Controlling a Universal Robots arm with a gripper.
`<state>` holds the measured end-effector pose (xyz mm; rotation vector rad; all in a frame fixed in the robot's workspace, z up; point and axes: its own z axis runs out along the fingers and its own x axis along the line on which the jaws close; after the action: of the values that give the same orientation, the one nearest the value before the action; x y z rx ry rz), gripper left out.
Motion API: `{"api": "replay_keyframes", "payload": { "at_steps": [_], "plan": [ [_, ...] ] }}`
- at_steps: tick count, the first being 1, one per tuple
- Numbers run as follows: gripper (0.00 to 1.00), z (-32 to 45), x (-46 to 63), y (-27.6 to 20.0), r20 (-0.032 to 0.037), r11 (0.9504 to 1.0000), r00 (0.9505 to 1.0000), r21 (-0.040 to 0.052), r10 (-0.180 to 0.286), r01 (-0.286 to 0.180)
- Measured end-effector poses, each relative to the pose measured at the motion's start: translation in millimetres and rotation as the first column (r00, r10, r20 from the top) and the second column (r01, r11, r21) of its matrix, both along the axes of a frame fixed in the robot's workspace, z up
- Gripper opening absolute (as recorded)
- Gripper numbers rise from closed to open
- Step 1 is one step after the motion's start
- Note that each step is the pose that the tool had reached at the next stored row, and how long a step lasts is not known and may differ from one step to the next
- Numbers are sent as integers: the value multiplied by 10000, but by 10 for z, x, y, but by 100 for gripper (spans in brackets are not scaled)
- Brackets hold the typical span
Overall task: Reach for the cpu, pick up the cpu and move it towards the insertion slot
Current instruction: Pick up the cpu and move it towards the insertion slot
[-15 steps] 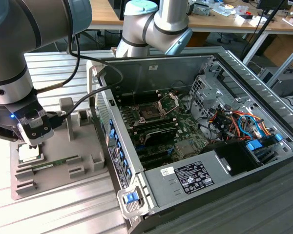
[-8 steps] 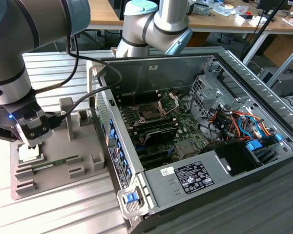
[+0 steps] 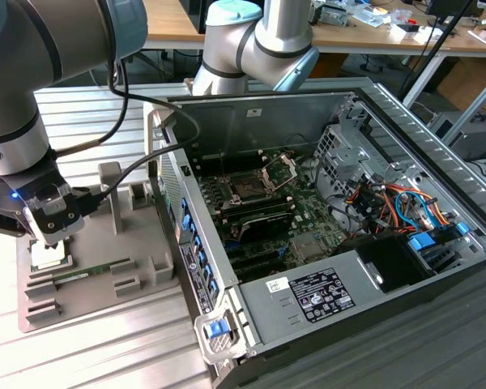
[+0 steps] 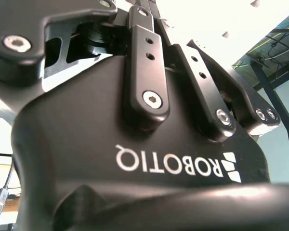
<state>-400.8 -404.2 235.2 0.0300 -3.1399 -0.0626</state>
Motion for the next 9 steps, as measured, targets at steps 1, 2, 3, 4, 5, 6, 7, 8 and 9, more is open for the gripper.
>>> {"api": "replay_keyframes", "payload": {
  "at_steps": [1,2,3,4,5,6,7,8,9],
  "plan": [
    [11,-3,0,0,0,10000,10000,0,0,0],
    [11,-6,0,0,0,10000,10000,0,0,0],
    [11,-8,0,0,0,10000,10000,0,1,-1],
    [11,-11,0,0,0,10000,10000,0,0,0],
    [11,-13,0,0,1,10000,10000,1,0,0],
    [11,-15,0,0,1,10000,10000,1,1,-1],
    [11,-17,0,0,1,10000,10000,0,0,0],
    [11,-20,0,0,0,10000,10000,0,0,0],
    [11,-24,0,0,0,10000,10000,0,0,0]
  ]
}}
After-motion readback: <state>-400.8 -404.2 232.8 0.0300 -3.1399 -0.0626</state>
